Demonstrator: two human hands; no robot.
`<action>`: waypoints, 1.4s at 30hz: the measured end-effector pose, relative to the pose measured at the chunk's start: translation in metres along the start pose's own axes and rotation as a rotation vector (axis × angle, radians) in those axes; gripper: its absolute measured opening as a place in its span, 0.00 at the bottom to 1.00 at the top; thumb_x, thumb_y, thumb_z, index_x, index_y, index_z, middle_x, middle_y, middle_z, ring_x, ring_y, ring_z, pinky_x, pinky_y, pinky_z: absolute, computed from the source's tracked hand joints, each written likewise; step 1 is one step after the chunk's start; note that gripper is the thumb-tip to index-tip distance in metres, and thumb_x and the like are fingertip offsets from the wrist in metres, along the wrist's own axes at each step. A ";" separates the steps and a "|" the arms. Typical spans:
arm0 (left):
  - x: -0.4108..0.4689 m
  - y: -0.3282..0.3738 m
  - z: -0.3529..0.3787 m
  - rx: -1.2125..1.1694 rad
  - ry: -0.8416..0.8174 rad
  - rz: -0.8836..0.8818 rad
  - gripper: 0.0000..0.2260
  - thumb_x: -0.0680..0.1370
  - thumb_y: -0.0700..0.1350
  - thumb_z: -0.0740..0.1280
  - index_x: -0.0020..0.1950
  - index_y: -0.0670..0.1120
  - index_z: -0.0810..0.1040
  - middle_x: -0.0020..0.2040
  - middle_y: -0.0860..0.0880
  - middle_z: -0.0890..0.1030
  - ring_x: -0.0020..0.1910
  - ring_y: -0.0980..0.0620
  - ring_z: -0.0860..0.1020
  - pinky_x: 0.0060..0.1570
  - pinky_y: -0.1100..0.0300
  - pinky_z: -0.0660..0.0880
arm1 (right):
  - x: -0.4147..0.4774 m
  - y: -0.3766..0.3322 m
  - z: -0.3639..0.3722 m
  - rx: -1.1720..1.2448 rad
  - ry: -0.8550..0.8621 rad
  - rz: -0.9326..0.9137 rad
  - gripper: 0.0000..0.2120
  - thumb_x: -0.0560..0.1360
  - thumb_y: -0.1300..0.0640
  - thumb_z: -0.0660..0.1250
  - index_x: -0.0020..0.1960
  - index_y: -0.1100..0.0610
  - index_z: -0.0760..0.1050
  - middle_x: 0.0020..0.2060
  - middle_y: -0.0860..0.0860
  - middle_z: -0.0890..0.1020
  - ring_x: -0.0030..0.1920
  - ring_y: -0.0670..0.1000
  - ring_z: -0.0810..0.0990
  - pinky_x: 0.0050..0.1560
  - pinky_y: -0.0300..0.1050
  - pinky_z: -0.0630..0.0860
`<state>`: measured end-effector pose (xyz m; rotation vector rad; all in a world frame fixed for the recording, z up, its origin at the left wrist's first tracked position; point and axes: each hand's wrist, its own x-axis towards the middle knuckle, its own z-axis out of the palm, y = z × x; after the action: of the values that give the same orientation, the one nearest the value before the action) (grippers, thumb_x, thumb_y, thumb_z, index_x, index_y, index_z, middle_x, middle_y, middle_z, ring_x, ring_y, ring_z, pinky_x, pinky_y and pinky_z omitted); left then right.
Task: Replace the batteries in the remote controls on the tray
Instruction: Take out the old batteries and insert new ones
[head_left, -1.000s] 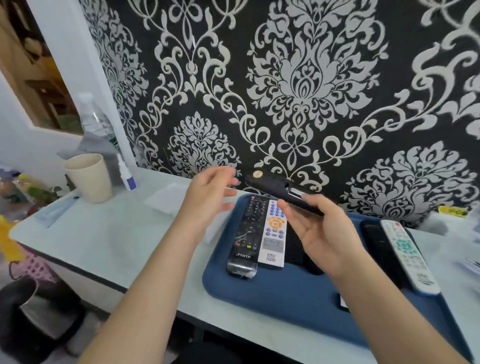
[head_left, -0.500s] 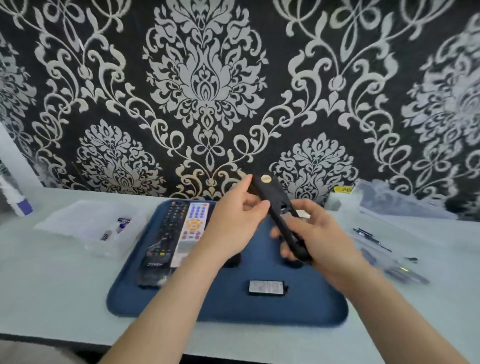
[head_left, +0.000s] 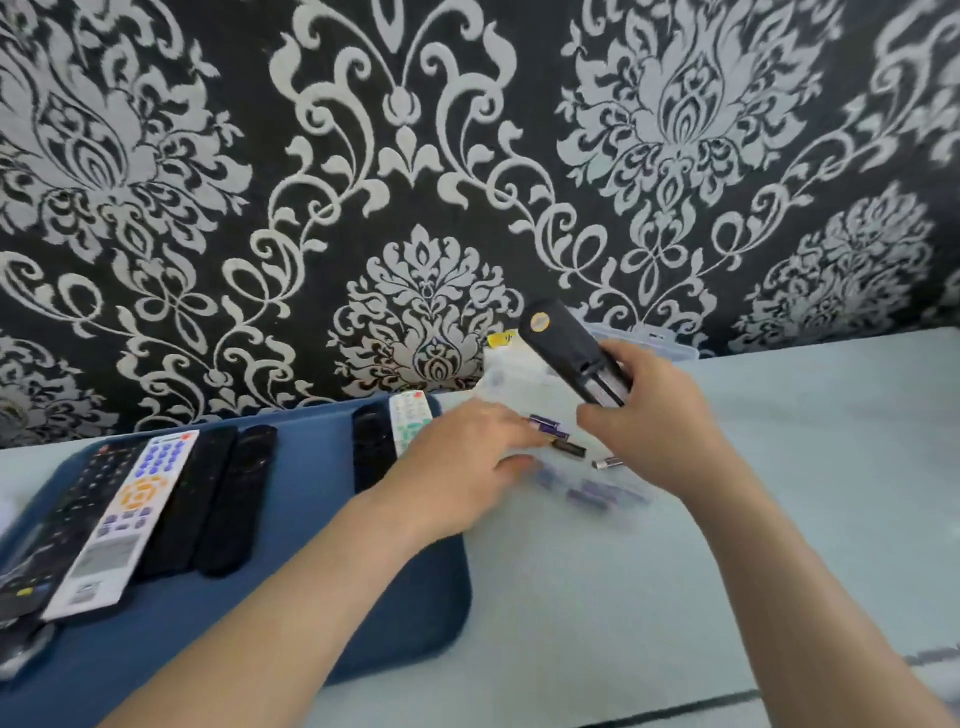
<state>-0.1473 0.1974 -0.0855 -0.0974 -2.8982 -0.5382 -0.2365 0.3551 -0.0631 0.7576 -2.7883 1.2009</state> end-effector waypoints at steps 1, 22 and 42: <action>0.005 0.000 0.003 0.031 0.006 0.007 0.13 0.78 0.49 0.64 0.60 0.52 0.81 0.56 0.51 0.82 0.58 0.50 0.76 0.57 0.53 0.73 | 0.001 0.009 -0.006 -0.016 0.004 0.019 0.21 0.69 0.59 0.69 0.61 0.50 0.74 0.42 0.50 0.81 0.42 0.56 0.78 0.41 0.48 0.75; 0.087 0.018 0.014 0.367 -0.443 -0.043 0.06 0.71 0.45 0.73 0.42 0.55 0.78 0.36 0.57 0.74 0.43 0.53 0.76 0.45 0.59 0.76 | 0.008 0.043 -0.010 0.032 -0.074 -0.046 0.13 0.70 0.61 0.68 0.54 0.51 0.73 0.37 0.45 0.76 0.37 0.46 0.75 0.32 0.42 0.70; 0.077 0.055 0.018 0.181 -0.586 -0.012 0.02 0.74 0.45 0.69 0.46 0.49 0.78 0.39 0.57 0.76 0.41 0.54 0.75 0.39 0.61 0.72 | 0.008 0.041 -0.013 0.332 0.074 0.117 0.11 0.70 0.61 0.67 0.50 0.51 0.72 0.40 0.51 0.80 0.40 0.55 0.80 0.36 0.49 0.76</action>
<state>-0.2201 0.2570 -0.0677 -0.2487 -3.5019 -0.2761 -0.2637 0.3849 -0.0800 0.5535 -2.6381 1.7031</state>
